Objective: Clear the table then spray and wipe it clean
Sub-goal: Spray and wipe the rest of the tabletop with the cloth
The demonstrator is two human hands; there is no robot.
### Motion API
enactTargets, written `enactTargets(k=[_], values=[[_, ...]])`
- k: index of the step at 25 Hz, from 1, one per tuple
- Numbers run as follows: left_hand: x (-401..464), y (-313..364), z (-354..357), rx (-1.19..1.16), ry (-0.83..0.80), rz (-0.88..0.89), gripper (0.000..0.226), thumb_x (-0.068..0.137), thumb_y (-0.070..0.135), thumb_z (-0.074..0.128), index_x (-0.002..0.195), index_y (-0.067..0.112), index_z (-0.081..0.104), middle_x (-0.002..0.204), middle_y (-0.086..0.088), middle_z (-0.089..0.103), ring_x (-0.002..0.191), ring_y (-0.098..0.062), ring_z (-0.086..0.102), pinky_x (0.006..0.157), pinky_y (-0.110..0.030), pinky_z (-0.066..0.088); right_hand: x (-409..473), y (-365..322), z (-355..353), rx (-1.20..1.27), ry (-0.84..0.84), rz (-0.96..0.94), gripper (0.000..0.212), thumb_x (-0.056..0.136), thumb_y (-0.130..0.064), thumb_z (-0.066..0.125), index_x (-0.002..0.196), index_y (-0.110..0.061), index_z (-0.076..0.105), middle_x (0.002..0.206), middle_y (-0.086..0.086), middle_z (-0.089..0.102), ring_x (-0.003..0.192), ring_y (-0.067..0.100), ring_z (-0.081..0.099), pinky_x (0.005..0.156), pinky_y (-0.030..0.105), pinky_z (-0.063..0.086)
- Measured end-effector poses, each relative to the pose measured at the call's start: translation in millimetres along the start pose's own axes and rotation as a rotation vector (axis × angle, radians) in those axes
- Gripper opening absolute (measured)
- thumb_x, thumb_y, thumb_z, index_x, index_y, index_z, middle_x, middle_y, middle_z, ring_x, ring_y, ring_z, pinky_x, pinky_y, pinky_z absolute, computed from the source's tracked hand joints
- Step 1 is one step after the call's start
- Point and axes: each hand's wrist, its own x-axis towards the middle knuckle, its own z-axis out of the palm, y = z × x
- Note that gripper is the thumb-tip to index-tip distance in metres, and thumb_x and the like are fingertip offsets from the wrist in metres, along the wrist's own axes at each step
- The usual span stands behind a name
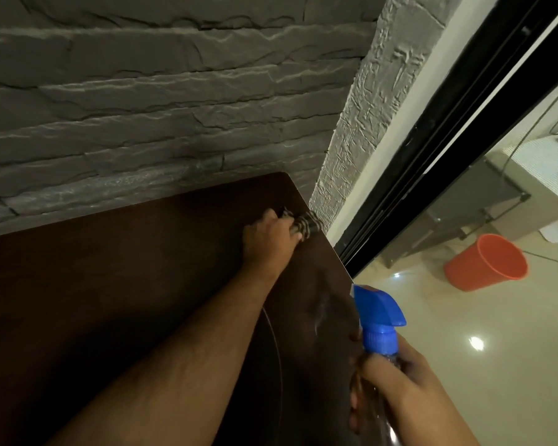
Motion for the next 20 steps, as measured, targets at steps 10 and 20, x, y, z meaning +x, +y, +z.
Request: enactTargets(k=[10, 20], values=[[-15.3, -54.4, -26.4, 0.006, -0.019, -0.141, 0.042, 0.092, 0.048, 0.051, 0.131, 0.03, 0.052, 0.122, -0.003, 0.049, 0.098, -0.021, 0.055, 0.081, -0.036, 0.047, -6.8, 2.9, -7.4, 0.081, 0.068, 0.012, 0.047, 0.058, -0.015, 0.063, 0.105, -0.012, 0.062, 0.054, 0.027, 0.054, 0.046, 0.034, 0.052, 0.045, 0.038, 0.049], [-129.9, -146.8, -59.7, 0.07, 0.151, -0.43, 0.043, 0.091, 0.048, 0.053, 0.126, 0.024, 0.06, 0.119, -0.008, 0.055, 0.094, -0.029, 0.062, 0.076, -0.037, 0.05, -35.0, 13.7, 2.3, -0.107, -0.092, 0.023, 0.036, 0.074, -0.022, 0.069, 0.108, -0.023, 0.057, 0.065, 0.01, 0.06, 0.05, 0.019, 0.058, 0.048, 0.025, 0.05]])
